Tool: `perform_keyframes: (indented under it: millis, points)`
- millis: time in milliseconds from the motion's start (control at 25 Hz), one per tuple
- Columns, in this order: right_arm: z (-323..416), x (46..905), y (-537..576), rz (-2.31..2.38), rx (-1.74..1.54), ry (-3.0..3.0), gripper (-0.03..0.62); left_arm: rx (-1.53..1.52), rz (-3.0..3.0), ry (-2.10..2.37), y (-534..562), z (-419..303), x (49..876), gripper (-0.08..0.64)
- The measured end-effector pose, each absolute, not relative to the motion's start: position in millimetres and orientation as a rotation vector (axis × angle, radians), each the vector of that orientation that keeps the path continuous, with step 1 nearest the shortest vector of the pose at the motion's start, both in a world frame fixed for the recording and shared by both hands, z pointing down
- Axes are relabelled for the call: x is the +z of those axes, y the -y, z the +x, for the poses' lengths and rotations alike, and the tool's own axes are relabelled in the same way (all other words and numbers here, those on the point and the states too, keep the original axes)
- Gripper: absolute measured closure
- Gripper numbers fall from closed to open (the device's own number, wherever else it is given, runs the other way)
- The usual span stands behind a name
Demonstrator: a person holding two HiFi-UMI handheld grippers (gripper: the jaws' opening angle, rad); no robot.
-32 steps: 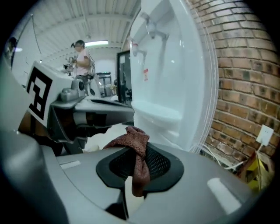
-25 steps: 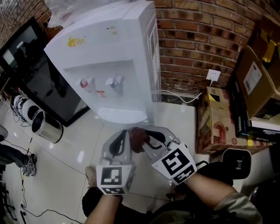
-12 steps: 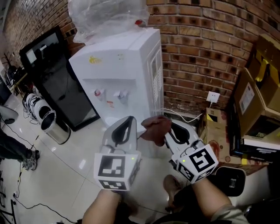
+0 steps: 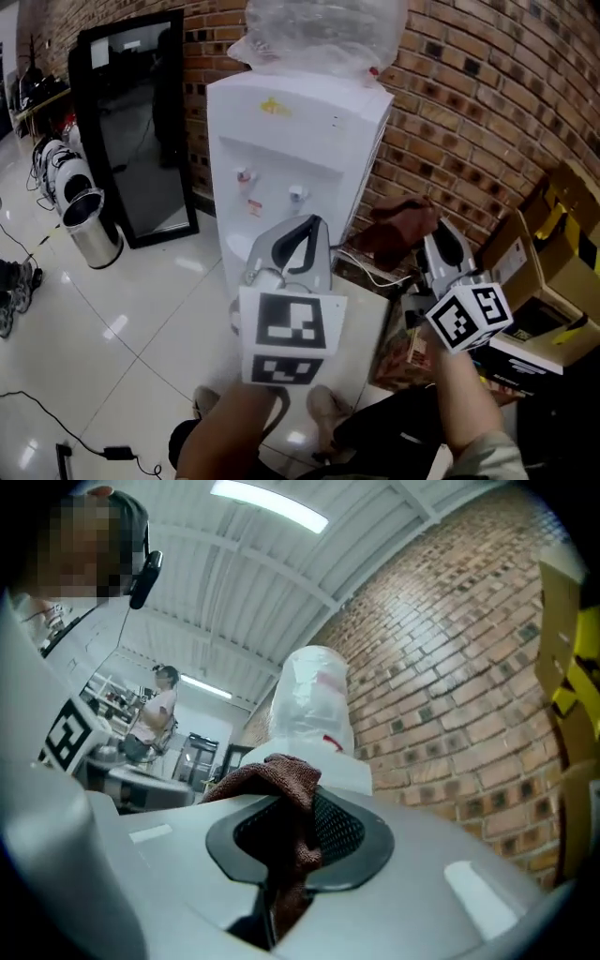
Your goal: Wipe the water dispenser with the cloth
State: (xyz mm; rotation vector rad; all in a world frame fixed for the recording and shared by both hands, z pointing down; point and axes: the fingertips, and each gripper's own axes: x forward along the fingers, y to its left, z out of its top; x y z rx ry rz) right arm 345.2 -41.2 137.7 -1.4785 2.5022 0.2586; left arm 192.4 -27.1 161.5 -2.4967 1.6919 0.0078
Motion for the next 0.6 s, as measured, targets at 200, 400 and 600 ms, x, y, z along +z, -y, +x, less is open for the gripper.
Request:
perform_keyframes:
  millis: [200,400,600]
  points:
    - [326.9,23.8,53.2,-1.438,0.545,-2.404,0.522,0.006,-2.495,-1.685,21.2,187.5,157.8,0.560]
    - [299.4,-18.4,80.6,-1.416,0.692,-2.401,0.522,0.018,-2.484,-1.754,36.5,174.1,164.9,0.560]
    - [282.1,14.7,111.9,-1.374,0.638,-2.471,0.522,0.005,-2.466,-1.779,56.0,176.4,170.9,0.560]
